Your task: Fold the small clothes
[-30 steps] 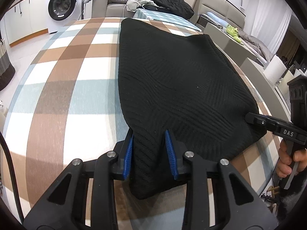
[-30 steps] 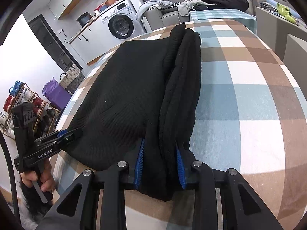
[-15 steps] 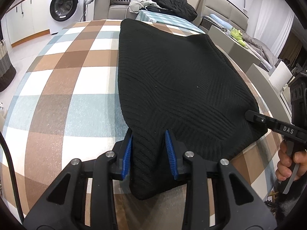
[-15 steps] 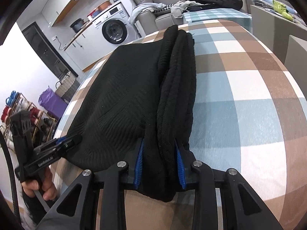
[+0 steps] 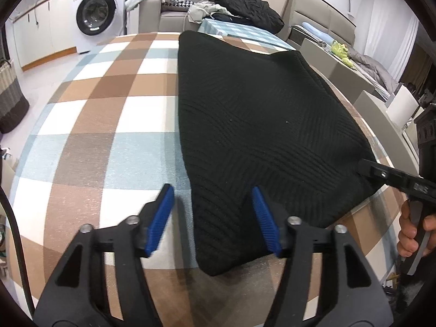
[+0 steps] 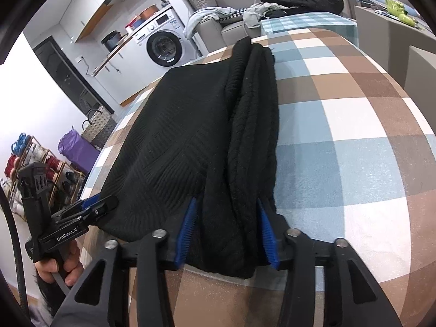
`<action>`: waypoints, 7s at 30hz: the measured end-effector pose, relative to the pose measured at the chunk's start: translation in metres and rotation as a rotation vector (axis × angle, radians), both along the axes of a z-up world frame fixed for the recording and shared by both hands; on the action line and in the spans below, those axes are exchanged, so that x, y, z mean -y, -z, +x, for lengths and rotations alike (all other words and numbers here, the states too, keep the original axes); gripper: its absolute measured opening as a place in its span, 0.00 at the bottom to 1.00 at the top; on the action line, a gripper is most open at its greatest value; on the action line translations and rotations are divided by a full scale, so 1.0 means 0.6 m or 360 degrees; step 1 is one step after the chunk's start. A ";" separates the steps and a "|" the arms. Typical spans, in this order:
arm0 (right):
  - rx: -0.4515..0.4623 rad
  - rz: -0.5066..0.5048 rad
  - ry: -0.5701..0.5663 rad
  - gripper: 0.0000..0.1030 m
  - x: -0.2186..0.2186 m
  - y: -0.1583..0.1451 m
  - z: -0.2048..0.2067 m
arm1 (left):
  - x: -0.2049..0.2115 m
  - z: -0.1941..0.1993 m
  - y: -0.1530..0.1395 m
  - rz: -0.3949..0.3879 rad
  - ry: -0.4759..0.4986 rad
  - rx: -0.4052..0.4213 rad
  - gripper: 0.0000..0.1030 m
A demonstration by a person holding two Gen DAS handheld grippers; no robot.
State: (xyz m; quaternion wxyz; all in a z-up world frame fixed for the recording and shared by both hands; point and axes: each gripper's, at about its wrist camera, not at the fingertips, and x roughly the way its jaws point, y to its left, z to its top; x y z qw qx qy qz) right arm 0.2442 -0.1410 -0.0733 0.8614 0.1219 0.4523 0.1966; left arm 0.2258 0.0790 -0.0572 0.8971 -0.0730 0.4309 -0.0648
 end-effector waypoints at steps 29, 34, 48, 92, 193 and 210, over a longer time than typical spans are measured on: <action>-0.0028 0.0447 0.0083 0.89 0.048 -0.025 -0.047 | 0.043 -0.107 -0.036 0.0089 0.0010 0.0317 0.99; -0.0013 0.0339 0.0028 0.89 0.043 -0.033 -0.067 | 0.038 -0.108 -0.035 0.0008 0.0008 0.0285 0.99; -0.0299 0.0586 0.0110 0.75 0.047 -0.005 -0.051 | 0.063 -0.098 -0.065 0.0020 0.0109 0.0274 0.99; 0.0134 0.0603 0.0070 0.12 0.018 -0.026 -0.038 | 0.091 -0.092 -0.049 -0.0018 0.0278 0.0185 0.98; 0.0566 -0.0031 -0.0009 1.00 -0.002 -0.053 -0.156 | -0.005 -0.157 -0.085 0.0173 -0.0047 0.0535 0.99; 0.0743 -0.0072 -0.0072 1.00 -0.011 -0.039 -0.177 | 0.019 -0.171 -0.055 0.0154 0.0012 0.0581 0.99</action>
